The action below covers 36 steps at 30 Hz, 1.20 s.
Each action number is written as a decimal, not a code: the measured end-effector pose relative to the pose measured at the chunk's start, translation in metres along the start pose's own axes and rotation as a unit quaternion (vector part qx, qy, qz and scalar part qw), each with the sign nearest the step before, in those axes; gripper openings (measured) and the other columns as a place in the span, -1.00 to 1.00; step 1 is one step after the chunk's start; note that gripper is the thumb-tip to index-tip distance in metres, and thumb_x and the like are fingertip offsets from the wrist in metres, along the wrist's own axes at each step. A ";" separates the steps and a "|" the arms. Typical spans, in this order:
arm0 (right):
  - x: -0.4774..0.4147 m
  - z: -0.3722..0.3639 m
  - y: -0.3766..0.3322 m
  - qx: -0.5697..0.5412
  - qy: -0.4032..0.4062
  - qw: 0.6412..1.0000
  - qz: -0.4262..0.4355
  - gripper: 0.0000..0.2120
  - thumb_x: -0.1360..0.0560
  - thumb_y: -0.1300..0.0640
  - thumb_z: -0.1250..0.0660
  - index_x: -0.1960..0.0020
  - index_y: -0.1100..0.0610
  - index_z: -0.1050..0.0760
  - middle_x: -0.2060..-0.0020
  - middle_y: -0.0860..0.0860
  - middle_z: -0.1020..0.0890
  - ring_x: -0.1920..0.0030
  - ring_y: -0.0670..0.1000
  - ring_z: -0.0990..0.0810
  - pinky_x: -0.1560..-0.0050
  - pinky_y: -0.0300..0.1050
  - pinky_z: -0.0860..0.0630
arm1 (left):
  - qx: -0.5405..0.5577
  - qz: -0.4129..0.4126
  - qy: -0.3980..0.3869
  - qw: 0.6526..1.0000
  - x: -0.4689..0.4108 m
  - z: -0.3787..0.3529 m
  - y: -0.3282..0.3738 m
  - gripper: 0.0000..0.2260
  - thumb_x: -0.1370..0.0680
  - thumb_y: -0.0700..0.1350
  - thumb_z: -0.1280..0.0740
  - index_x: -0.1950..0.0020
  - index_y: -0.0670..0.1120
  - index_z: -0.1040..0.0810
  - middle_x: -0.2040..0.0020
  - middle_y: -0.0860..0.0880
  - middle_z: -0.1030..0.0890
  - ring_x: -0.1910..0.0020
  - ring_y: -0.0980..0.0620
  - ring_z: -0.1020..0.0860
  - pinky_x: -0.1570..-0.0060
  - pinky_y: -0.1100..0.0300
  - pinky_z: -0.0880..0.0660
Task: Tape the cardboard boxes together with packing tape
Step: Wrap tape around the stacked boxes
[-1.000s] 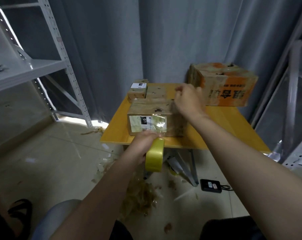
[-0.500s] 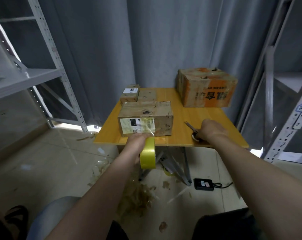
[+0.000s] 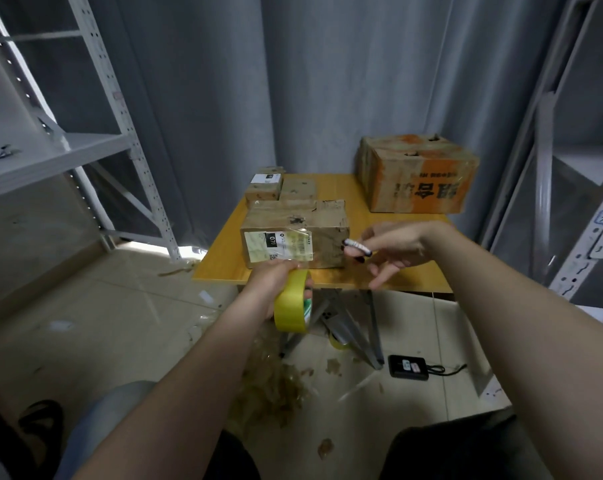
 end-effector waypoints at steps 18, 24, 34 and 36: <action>-0.029 -0.018 -0.036 0.174 0.043 0.981 -0.069 -0.56 -0.48 0.03 -0.56 -0.19 0.28 -0.55 0.20 0.10 -0.57 0.34 -0.01 -0.59 0.06 -0.04 -0.73 | -0.031 0.006 0.009 0.999 -0.010 0.003 0.000 -0.84 -0.68 -0.20 -0.32 -0.17 -0.28 -0.55 0.39 -0.21 -0.64 0.58 -0.06 -0.55 0.52 0.17 -0.56; -0.035 -0.009 -0.036 0.157 0.057 0.985 -0.042 -0.64 -0.37 0.16 -0.62 -0.08 0.31 -0.65 0.33 0.07 -0.59 0.38 -0.09 -0.54 0.22 -0.16 -0.69 | -0.034 0.014 0.009 0.999 -0.017 0.005 -0.004 -0.83 -0.68 -0.20 -0.32 -0.19 -0.28 -0.55 0.36 -0.24 -0.66 0.57 -0.07 -0.55 0.52 0.16 -0.56; -0.045 -0.007 -0.029 0.166 0.076 0.982 -0.042 -0.42 -0.14 0.12 -0.68 -0.09 0.37 -0.68 0.11 0.18 -0.62 0.23 -0.04 -0.63 0.24 -0.18 -0.67 | -0.036 0.020 0.007 0.999 -0.023 0.006 -0.009 -0.82 -0.68 -0.17 -0.33 -0.21 -0.24 -0.56 0.34 -0.22 -0.67 0.55 -0.07 -0.58 0.52 0.16 -0.56; -0.047 -0.008 -0.027 0.164 0.079 0.982 -0.042 -0.51 -0.17 0.13 -0.68 -0.04 0.33 -0.70 0.17 0.15 -0.64 0.25 -0.04 -0.64 0.22 -0.16 -0.68 | -0.041 0.018 0.009 0.999 -0.024 0.006 -0.009 -0.83 -0.68 -0.16 -0.33 -0.20 -0.24 -0.57 0.30 -0.23 -0.68 0.52 -0.07 -0.60 0.50 0.16 -0.56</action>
Point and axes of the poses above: each hand's wrist, its own x-axis away from the middle knuckle, its own z-axis out of the back of the hand, y = z × x, the point moved 4 cm from there along -x, towards the middle knuckle
